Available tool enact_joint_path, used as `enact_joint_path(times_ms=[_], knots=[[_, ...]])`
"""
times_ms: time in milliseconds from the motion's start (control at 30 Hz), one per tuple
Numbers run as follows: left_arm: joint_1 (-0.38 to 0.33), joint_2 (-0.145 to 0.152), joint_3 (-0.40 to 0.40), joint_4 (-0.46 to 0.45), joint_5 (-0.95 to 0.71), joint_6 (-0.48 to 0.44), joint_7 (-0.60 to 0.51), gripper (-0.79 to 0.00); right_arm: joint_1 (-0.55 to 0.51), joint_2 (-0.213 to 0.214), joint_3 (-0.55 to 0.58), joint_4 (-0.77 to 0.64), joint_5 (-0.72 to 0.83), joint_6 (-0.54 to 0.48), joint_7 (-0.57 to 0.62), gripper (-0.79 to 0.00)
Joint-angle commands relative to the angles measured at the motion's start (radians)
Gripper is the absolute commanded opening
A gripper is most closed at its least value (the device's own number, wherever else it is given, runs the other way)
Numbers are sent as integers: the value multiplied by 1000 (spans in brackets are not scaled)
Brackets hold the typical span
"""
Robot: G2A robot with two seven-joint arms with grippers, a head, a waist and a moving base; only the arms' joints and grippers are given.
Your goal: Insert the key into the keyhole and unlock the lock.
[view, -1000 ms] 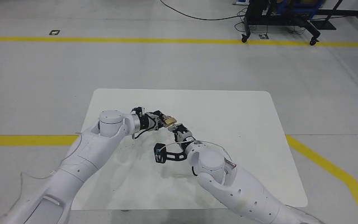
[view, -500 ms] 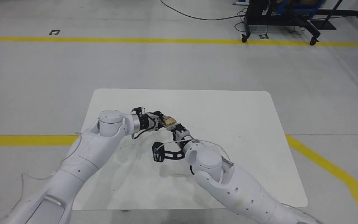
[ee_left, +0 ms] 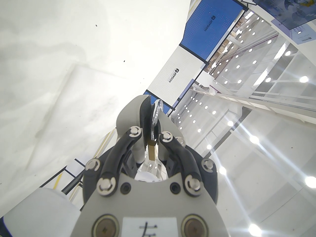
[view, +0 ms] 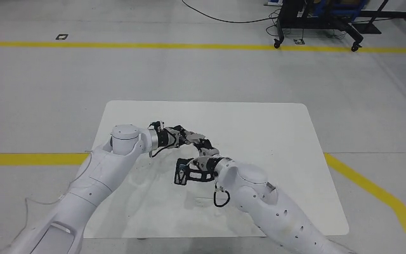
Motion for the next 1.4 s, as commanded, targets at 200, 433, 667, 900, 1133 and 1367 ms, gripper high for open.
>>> enact_joint_path(times_ms=[200,433,667,900,1133,1367], knots=[[2,-4,-10,1,20,-6,-25,-785,-139,35,287,-77,519,-184,-131,-754],[10,-4,-24,-29,52,-113,-103,-785,-195,57,386,-5,918,-359,-107,-785],[29,-3,-27,-57,106,-240,-211,-785,-130,58,319,56,1100,-305,45,-785],[35,-5,-38,-53,113,-247,-243,-785,-84,58,306,108,1217,-199,101,-785],[39,-11,-45,-49,91,-222,-284,-785,-66,64,312,130,1243,-159,117,-785],[34,-17,-48,-38,78,-201,-308,-785,-31,64,295,157,1225,-116,108,-785]])
